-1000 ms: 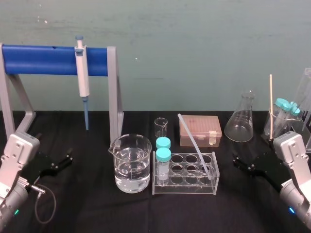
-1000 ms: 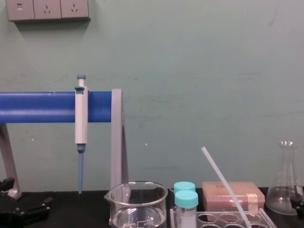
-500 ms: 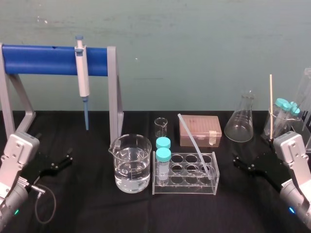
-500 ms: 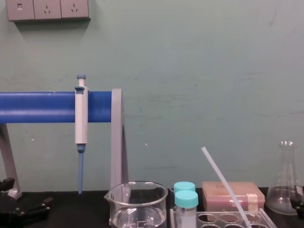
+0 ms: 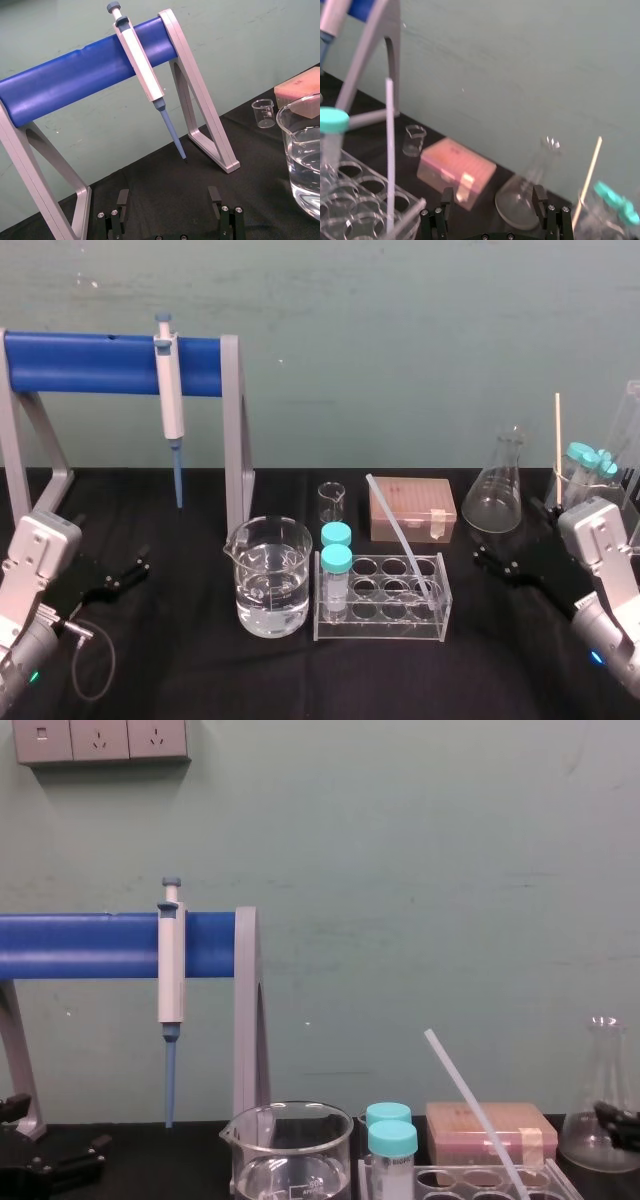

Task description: Pick up the stirring rod with one hand, then place it down.

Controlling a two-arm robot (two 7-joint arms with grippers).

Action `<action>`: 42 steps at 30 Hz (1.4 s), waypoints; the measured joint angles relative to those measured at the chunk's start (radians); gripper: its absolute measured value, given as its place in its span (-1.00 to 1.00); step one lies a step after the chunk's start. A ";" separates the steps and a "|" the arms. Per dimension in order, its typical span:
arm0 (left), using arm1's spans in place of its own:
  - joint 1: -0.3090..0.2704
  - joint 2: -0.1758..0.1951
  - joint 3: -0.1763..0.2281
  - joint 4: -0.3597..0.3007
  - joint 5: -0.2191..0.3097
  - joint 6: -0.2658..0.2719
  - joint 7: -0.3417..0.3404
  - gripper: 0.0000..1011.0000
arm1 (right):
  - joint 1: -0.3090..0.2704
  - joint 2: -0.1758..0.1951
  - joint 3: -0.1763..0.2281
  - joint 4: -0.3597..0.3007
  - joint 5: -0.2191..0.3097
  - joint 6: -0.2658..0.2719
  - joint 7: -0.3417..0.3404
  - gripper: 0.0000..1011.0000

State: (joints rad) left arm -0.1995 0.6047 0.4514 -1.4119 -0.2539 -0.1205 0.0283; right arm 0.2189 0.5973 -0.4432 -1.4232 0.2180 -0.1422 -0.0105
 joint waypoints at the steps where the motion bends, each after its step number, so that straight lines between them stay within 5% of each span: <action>1: 0.000 0.000 0.000 0.000 0.000 0.000 0.000 0.98 | 0.003 -0.002 0.000 -0.002 -0.004 -0.004 0.004 0.98; 11: 0.000 0.000 0.000 0.000 0.000 0.000 0.000 0.98 | 0.062 -0.042 -0.029 0.015 -0.040 -0.050 0.097 0.98; 26: 0.000 0.000 0.000 0.000 0.000 0.000 0.000 0.98 | 0.190 -0.132 -0.094 0.173 -0.060 -0.094 0.303 0.98; 42: 0.000 0.000 0.000 0.000 0.000 0.000 0.000 0.98 | 0.271 -0.216 -0.078 0.325 -0.042 -0.139 0.406 0.98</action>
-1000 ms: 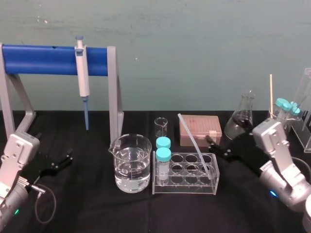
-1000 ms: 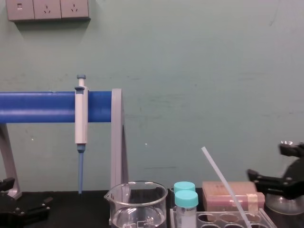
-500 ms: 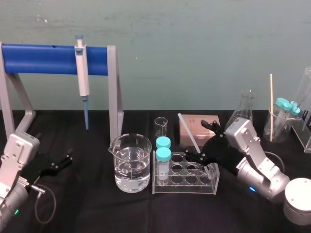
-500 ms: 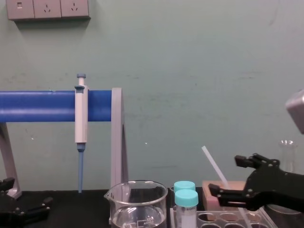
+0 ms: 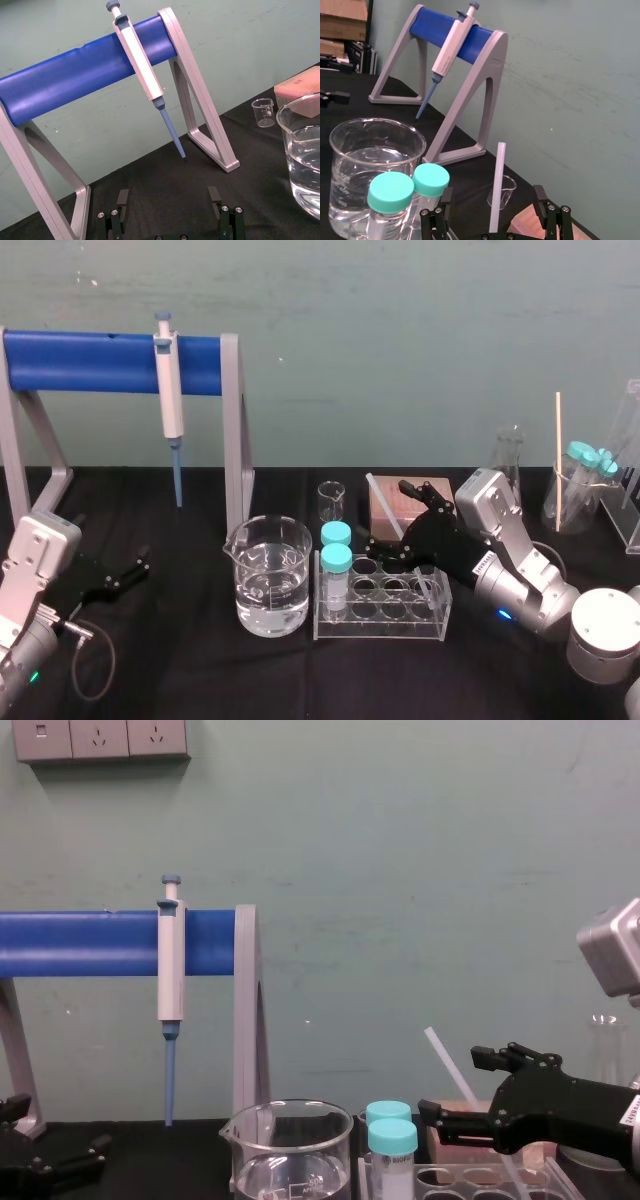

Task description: Pick up the stirring rod with one hand, then place it down.

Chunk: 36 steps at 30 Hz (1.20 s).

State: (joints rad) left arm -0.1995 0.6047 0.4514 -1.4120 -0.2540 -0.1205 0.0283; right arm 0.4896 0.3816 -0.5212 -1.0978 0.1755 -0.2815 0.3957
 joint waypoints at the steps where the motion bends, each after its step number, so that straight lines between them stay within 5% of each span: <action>1: 0.000 0.000 0.000 0.000 0.000 0.000 0.000 0.98 | 0.003 -0.004 0.003 0.007 0.000 -0.002 0.003 0.98; 17: 0.000 0.000 0.000 0.000 0.000 0.000 0.000 0.98 | 0.032 -0.043 0.044 0.071 -0.010 -0.005 0.019 0.98; 36: 0.000 0.000 0.000 0.000 0.000 0.000 0.000 0.98 | 0.029 -0.040 0.041 0.066 -0.010 -0.007 0.017 0.94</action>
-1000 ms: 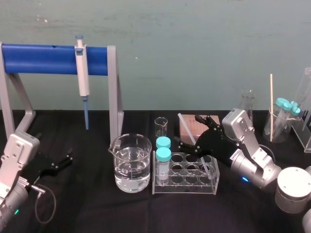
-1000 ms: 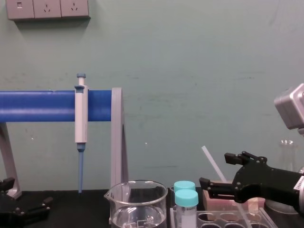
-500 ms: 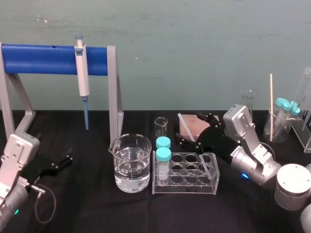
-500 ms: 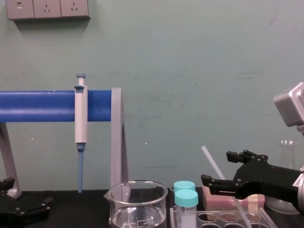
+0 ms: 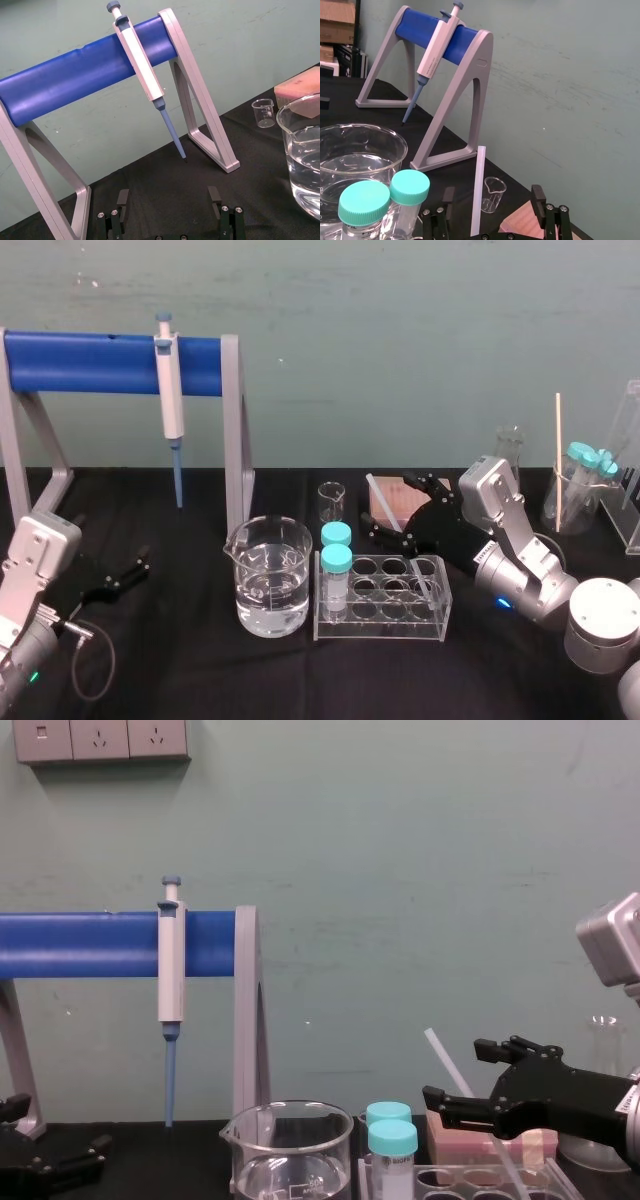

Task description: Pick up the stirring rod with one hand, then place it down.

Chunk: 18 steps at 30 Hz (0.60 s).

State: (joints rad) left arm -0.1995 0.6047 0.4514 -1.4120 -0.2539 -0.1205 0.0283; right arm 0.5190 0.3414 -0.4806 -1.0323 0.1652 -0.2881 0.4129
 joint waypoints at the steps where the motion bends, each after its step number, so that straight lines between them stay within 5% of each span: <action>1: 0.000 0.000 0.000 0.000 0.000 0.000 0.000 0.98 | 0.000 0.000 0.000 0.000 0.000 0.000 0.000 0.92; 18: 0.000 0.000 0.000 0.000 0.000 0.000 0.000 0.98 | -0.001 0.001 -0.001 -0.002 0.000 -0.001 -0.001 -0.03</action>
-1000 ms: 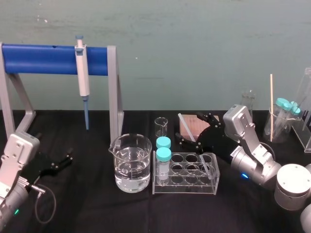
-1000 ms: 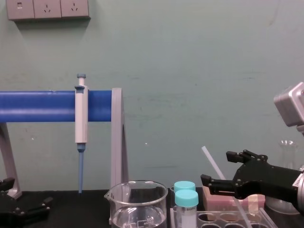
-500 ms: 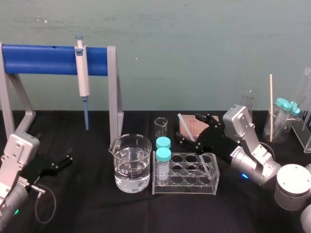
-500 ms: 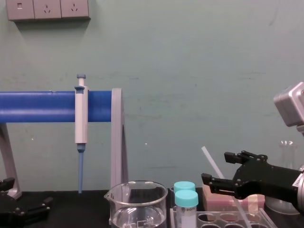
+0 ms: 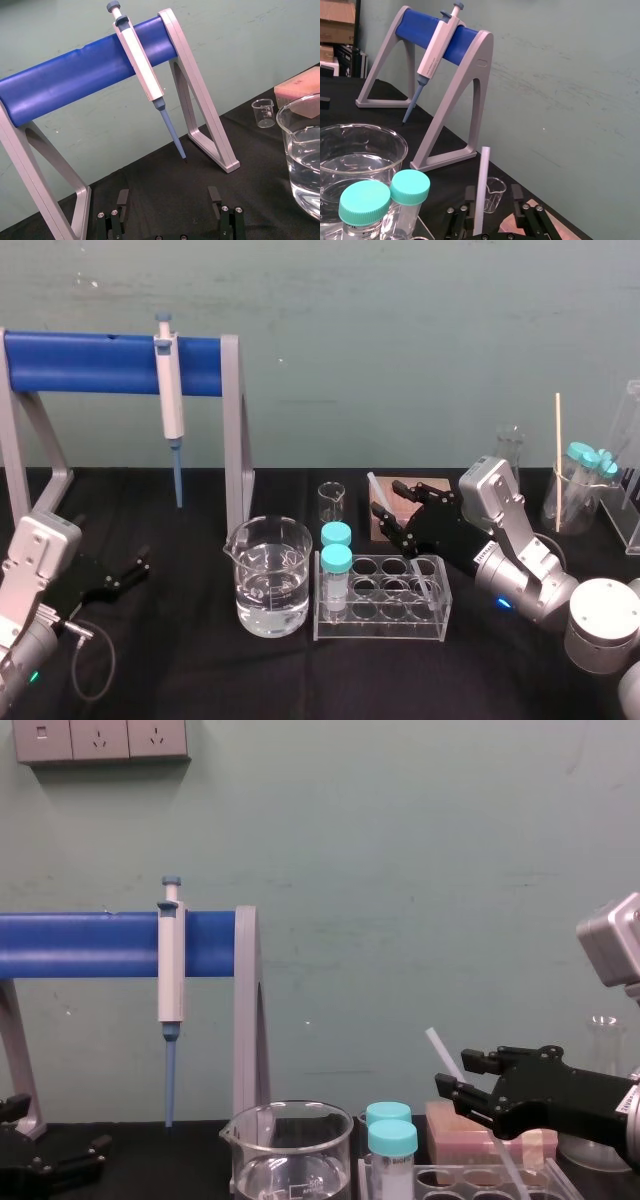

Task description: Pick up the stirring rod with one hand, then place it down.

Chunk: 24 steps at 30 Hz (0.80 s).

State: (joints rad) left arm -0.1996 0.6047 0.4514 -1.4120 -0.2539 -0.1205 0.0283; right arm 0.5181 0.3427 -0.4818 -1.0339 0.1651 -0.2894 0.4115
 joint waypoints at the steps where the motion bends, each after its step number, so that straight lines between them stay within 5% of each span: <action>1: 0.000 0.000 0.000 0.000 0.000 0.000 0.000 0.98 | 0.000 0.000 0.000 0.000 0.000 0.000 0.000 -0.11; 14: 0.000 0.000 0.000 0.000 0.000 0.000 0.000 0.98 | 0.000 0.000 0.000 0.000 0.000 0.000 -0.001 -0.86; 24: 0.000 0.000 0.000 0.000 0.000 0.000 0.000 0.98 | 0.000 0.000 0.000 0.000 0.000 0.000 0.000 -0.87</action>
State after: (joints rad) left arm -0.1995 0.6047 0.4514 -1.4120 -0.2540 -0.1206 0.0283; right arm 0.5181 0.3427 -0.4819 -1.0340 0.1652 -0.2892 0.4110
